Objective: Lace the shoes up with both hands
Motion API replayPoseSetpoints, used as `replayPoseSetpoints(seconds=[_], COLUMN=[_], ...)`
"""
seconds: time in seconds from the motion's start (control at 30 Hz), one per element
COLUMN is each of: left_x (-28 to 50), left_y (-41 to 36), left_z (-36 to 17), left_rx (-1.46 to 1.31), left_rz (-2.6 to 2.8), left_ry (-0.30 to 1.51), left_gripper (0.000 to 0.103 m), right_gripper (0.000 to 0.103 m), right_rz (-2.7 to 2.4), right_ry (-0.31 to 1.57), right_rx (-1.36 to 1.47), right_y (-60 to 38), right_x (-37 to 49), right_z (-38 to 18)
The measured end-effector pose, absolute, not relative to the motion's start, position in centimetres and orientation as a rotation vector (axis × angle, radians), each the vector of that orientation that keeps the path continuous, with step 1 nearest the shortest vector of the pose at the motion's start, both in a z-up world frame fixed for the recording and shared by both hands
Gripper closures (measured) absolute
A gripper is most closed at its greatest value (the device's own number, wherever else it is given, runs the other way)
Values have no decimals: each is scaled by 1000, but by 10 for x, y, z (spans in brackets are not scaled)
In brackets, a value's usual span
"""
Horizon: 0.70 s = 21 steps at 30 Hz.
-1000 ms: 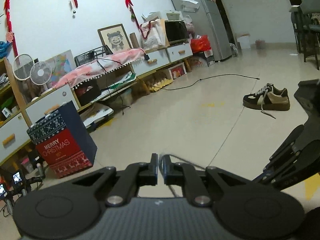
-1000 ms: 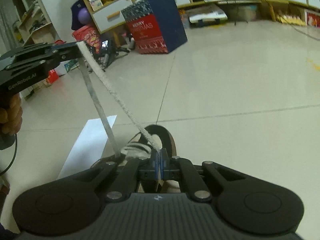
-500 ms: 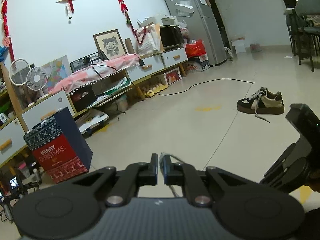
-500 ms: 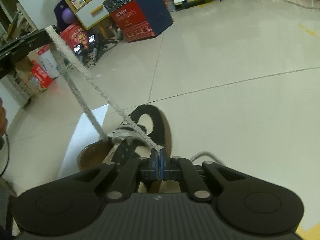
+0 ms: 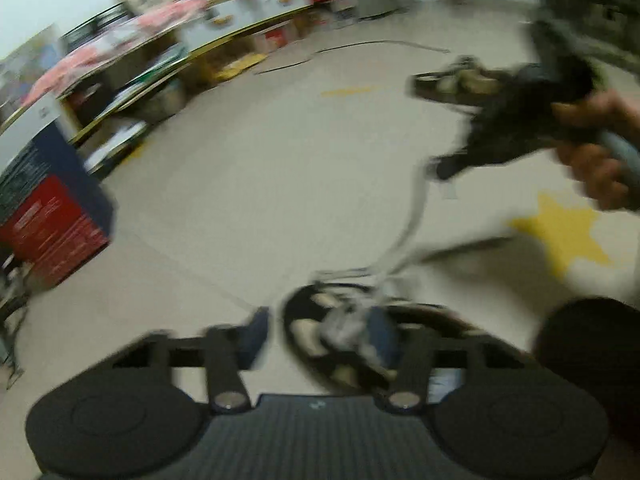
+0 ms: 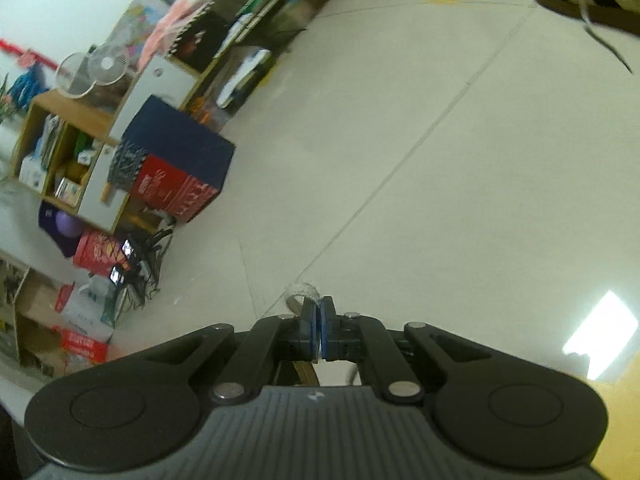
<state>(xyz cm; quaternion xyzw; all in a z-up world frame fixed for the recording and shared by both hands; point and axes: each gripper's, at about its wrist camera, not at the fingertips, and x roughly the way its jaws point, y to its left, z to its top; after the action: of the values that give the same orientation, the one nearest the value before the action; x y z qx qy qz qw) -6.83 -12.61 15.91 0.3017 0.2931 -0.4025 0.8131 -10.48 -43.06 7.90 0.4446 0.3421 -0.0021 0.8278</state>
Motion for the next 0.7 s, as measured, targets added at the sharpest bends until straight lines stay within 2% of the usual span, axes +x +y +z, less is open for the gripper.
replayPoseSetpoints(seconds=[0.03,0.07,0.17,0.33,0.43,0.5,0.7], left_x=[-75,-81,-87,-67,-54,-44,-67], left_y=[-129,-132,-149,-158,-161,-159,-144], left_z=[159,159,145,121,113,106,127], left_rx=[657,669,714,669,642,611,594], left_rz=[-899,-938,-1031,-1056,-1014,-1005,-948], left_ry=[615,605,599,689,753,785,690], left_gripper=[82,83,83,76,74,74,75], right_gripper=[101,101,101,101,101,101,101], right_rz=[8,23,95,257,336,323,257], right_ry=[724,716,663,570,580,624,739], right_rx=[964,971,967,956,931,924,982], right_y=[-430,-428,-419,-412,-401,-393,-382], right_x=[-105,-104,-101,-102,-96,-91,-95], right_z=[78,80,96,136,142,131,90])
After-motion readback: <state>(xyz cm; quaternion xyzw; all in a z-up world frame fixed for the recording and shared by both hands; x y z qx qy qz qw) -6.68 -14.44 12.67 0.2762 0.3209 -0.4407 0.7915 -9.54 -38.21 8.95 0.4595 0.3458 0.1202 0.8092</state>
